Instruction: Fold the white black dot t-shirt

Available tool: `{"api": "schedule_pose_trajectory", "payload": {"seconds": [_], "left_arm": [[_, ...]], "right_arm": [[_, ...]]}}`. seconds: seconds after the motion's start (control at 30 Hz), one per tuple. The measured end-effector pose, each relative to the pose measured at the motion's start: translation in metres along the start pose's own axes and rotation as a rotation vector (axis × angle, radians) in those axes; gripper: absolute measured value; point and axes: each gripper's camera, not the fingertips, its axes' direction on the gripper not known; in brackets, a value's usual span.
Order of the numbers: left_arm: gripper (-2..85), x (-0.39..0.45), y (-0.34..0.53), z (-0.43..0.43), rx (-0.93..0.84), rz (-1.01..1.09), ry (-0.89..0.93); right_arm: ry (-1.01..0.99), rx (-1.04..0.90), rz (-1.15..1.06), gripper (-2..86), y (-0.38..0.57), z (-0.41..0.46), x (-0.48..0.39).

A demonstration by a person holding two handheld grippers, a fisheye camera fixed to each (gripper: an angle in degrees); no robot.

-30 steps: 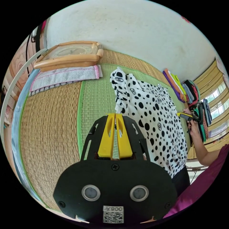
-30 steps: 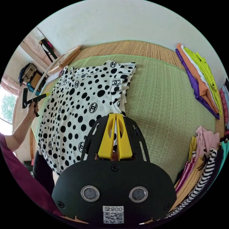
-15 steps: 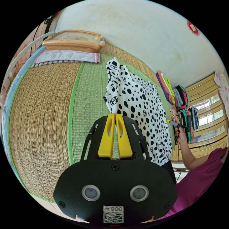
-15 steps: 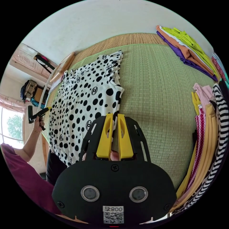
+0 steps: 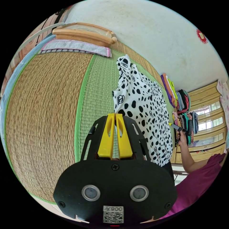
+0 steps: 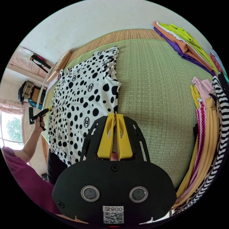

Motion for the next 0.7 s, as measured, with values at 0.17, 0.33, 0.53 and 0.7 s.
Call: {"api": "schedule_pose_trajectory", "payload": {"seconds": [0.17,0.33,0.53,0.7], "left_arm": [[0.8,-0.002,0.011,-0.008,-0.002,-0.002,0.002],[1.9,0.002,0.024,-0.019,0.012,0.006,0.008],[3.3,0.006,0.03,-0.043,0.074,0.018,0.061],[2.0,0.022,0.01,-0.032,0.04,0.09,0.003]], "right_arm": [[0.027,-0.002,0.016,0.7,0.003,-0.003,0.006],[-0.022,-0.017,0.035,0.5,0.005,-0.003,0.016],[-0.016,0.039,0.046,0.2,0.004,-0.018,0.012],[0.017,0.072,0.007,0.1,-0.012,-0.024,-0.004]]}}
